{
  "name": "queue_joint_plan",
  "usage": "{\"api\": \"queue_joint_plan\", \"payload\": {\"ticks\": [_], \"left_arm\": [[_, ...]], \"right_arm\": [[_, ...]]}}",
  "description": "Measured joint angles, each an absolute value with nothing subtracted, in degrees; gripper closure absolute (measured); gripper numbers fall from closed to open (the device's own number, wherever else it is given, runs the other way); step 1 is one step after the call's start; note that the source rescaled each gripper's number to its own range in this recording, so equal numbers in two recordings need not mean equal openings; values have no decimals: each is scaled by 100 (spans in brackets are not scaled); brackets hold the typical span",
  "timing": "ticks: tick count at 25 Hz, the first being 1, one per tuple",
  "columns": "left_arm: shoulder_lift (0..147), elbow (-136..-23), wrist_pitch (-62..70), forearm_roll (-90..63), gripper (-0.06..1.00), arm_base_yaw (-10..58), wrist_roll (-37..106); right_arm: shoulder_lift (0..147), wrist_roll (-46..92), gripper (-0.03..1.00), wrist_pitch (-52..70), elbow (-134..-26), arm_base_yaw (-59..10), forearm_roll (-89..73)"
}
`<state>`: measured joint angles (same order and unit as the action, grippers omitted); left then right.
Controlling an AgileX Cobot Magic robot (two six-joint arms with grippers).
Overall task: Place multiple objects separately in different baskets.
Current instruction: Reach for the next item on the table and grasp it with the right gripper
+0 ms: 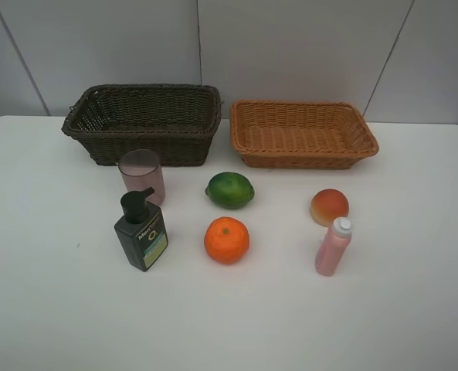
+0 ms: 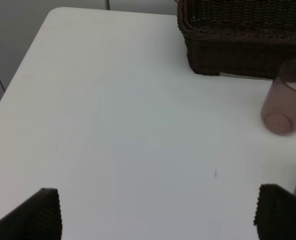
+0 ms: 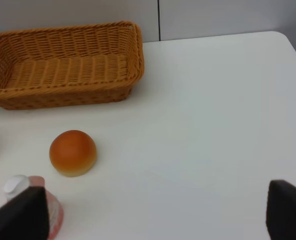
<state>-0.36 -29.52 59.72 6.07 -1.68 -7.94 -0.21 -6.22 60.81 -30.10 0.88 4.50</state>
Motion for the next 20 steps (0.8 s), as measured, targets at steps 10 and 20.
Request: {"api": "queue_joint_plan", "payload": {"ticks": [10,20], "left_arm": [[-36,-2952,5972,607,-6,-168,-794],[-36,-2952,5972,607,-6,-168,-794]], "right_arm": [[1999,-622,4,5995,-3215,88,403],[5390,-622,4,5248,-4291,-487,328]]}}
